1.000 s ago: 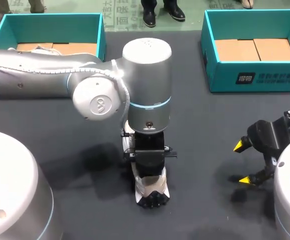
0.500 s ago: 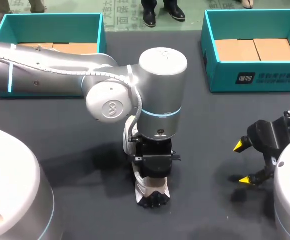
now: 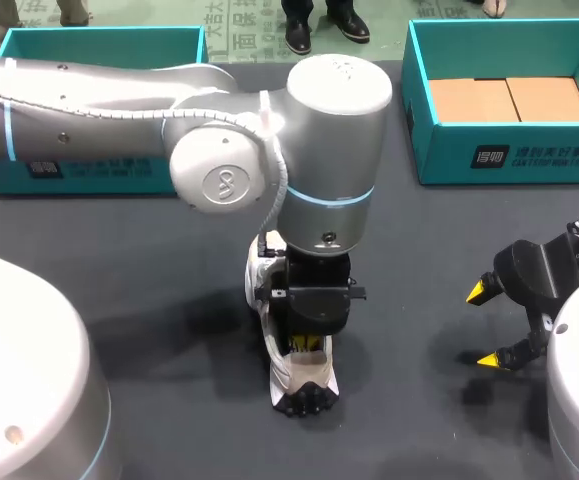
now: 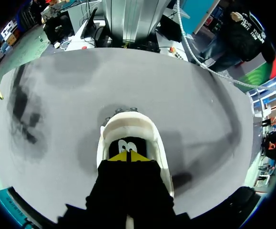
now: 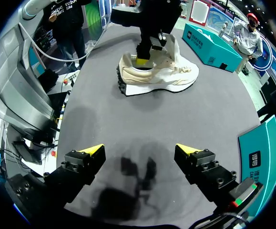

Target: Take the shoe out of the shoebox, open the shoe tongue, remove and reinsert the insole, then place the shoe into the shoebox

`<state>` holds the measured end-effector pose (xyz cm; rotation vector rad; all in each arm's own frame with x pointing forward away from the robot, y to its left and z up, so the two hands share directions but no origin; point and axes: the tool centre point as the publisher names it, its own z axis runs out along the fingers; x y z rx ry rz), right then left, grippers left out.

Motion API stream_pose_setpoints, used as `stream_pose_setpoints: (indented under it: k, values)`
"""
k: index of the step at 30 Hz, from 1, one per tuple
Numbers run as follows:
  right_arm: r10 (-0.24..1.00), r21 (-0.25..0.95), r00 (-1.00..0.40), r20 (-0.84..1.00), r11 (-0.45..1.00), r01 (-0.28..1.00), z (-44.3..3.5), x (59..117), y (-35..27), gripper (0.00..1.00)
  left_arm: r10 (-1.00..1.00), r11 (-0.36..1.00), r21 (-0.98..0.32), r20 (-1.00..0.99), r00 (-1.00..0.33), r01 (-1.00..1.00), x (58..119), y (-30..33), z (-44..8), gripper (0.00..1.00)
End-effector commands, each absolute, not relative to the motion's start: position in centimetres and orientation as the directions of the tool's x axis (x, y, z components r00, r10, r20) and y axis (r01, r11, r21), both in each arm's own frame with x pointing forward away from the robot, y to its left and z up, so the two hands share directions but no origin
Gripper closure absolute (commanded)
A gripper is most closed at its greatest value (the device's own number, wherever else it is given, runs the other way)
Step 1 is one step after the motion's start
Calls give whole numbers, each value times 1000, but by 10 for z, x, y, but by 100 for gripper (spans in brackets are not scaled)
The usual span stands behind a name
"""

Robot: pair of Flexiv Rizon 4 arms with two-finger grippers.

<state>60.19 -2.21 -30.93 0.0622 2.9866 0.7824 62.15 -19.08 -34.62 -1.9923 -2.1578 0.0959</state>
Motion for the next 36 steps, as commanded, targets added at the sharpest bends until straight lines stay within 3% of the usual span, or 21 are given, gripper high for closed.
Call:
stream_pose_setpoints:
  k: [1, 8, 17, 18, 20, 24, 26, 27, 36]
  values:
    - [55, 490, -998, -45, 871, 26, -309, 599, -22, 0, 989, 108, -137, 119, -92, 985, 622, -190, -339, 100]
    - [55, 490, -998, -45, 871, 26, -309, 599, -22, 0, 981, 173, -27, 100, -169, 985, 630, -181, -347, 100]
    - [55, 490, -998, -45, 871, 26, -309, 599, -22, 0, 977, 200, -12, 77, -199, 980, 647, -174, -360, 100]
    - [55, 490, -998, -45, 871, 26, -309, 599, -22, 0, 977, 200, 8, 73, -200, 980, 649, -173, -362, 86]
    - [55, 490, -998, -45, 871, 26, -309, 599, -22, 0, 976, 205, 21, 76, -206, 979, 651, -174, -365, 70]
    - [55, 490, -998, -45, 871, 26, -309, 599, -22, 0, 971, 221, 58, 80, -225, 974, 653, -174, -368, 45]
    - [55, 490, -998, -45, 871, 26, -309, 599, -22, 0, 971, 219, 61, 81, -223, 974, 650, -174, -368, 21]
    - [55, 490, -998, -45, 871, 26, -309, 599, -22, 0, 971, 218, 67, 83, -224, 974, 650, -173, -368, 1]
    - [55, 490, -998, -45, 871, 26, -309, 599, -22, 0, 965, 237, 77, 94, -244, 968, 651, -165, -367, 0]
